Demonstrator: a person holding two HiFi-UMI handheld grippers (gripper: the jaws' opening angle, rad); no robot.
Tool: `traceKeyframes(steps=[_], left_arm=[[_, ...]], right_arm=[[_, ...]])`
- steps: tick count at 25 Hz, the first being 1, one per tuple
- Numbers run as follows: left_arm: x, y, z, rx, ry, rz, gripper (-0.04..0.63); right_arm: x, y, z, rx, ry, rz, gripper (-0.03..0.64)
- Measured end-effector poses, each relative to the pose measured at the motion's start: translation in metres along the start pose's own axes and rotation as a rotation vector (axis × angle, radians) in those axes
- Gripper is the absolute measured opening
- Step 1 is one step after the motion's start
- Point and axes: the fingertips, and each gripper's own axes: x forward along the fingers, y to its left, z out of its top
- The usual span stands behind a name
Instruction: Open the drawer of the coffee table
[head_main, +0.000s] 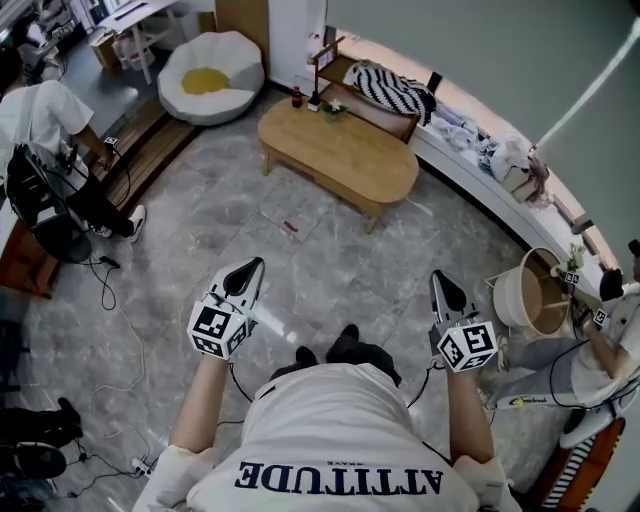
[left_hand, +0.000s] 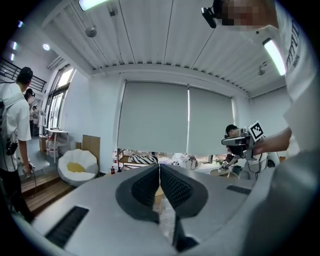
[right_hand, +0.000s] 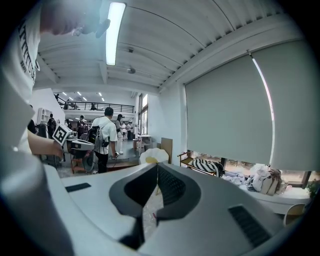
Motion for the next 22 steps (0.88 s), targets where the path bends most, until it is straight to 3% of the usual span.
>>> traceKeyframes(steps=[11,22], left_arm=[[0.024,0.028,-0.011,-0.02,0.032,0.038,0.02],[0.097,0.067,0.007,-0.019,0.042,0.084,0.02]], right_arm=[[0.05,-0.013,-0.006,0.012,0.014,0.04,0.018],[0.137,-0.064,0.003,0.018,0.014,0.095,0.018]])
